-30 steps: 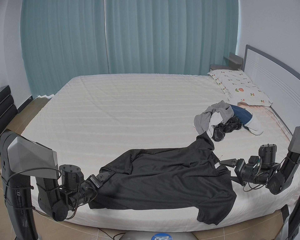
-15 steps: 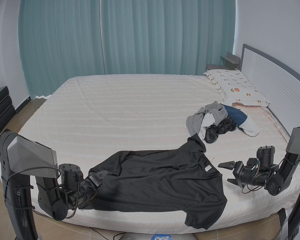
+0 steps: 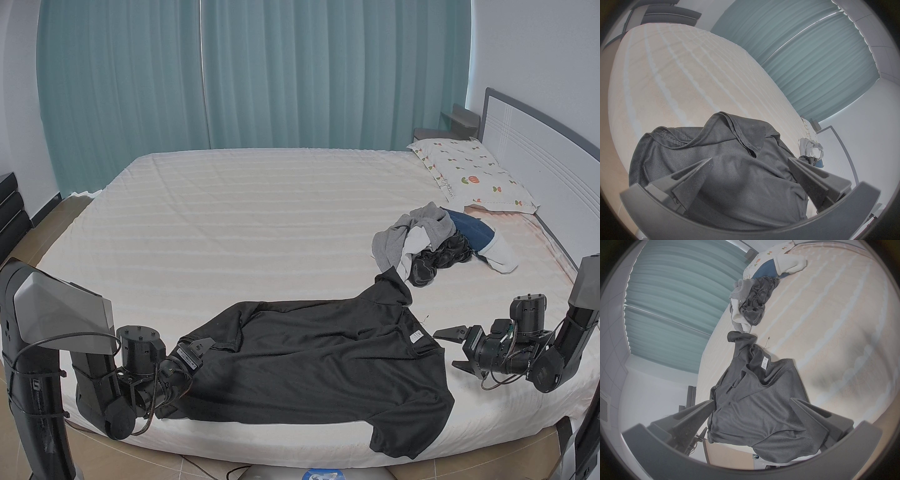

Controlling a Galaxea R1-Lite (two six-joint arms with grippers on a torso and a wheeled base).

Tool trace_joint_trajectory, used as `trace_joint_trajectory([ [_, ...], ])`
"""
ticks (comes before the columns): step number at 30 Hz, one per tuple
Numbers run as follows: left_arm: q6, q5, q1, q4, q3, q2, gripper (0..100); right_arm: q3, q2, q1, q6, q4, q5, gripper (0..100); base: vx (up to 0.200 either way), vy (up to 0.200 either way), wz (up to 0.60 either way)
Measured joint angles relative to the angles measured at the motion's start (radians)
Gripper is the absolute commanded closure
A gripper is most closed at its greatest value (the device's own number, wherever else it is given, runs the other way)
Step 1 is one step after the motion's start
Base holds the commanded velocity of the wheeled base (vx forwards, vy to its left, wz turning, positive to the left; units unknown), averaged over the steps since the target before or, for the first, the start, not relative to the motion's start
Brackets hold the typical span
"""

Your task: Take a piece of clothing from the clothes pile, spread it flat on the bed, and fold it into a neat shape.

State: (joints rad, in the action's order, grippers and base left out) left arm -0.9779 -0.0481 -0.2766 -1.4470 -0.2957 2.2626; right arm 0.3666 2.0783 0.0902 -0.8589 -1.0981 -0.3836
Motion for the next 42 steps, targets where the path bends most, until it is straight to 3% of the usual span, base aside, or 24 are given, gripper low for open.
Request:
trace_joint_trajectory([
  [9, -0.001, 0.003, 0.004, 0.0, -0.001, 0.0, 0, -0.001, 0.014, 0.001, 0.001, 0.0, 0.0, 0, 0.0, 0.0, 0.0],
  [15, -0.002, 0.01, 0.006, 0.001, 0.0, 0.001, 0, -0.001, 0.018, 0.002, 0.001, 0.0, 0.0, 0, 0.0, 0.2, 0.0],
  [36, -0.001, 0.013, 0.01, 0.0, 0.0, 0.0, 0, 0.0, 0.03, 0.001, 0.003, -0.004, 0.001, 0, 0.0, 0.0, 0.0],
  [42, 0.0, 0.011, 0.011, 0.0, 0.0, 0.001, 0, -0.001, 0.031, 0.002, 0.003, -0.004, 0.0, 0, 0.2, 0.0, 0.0],
])
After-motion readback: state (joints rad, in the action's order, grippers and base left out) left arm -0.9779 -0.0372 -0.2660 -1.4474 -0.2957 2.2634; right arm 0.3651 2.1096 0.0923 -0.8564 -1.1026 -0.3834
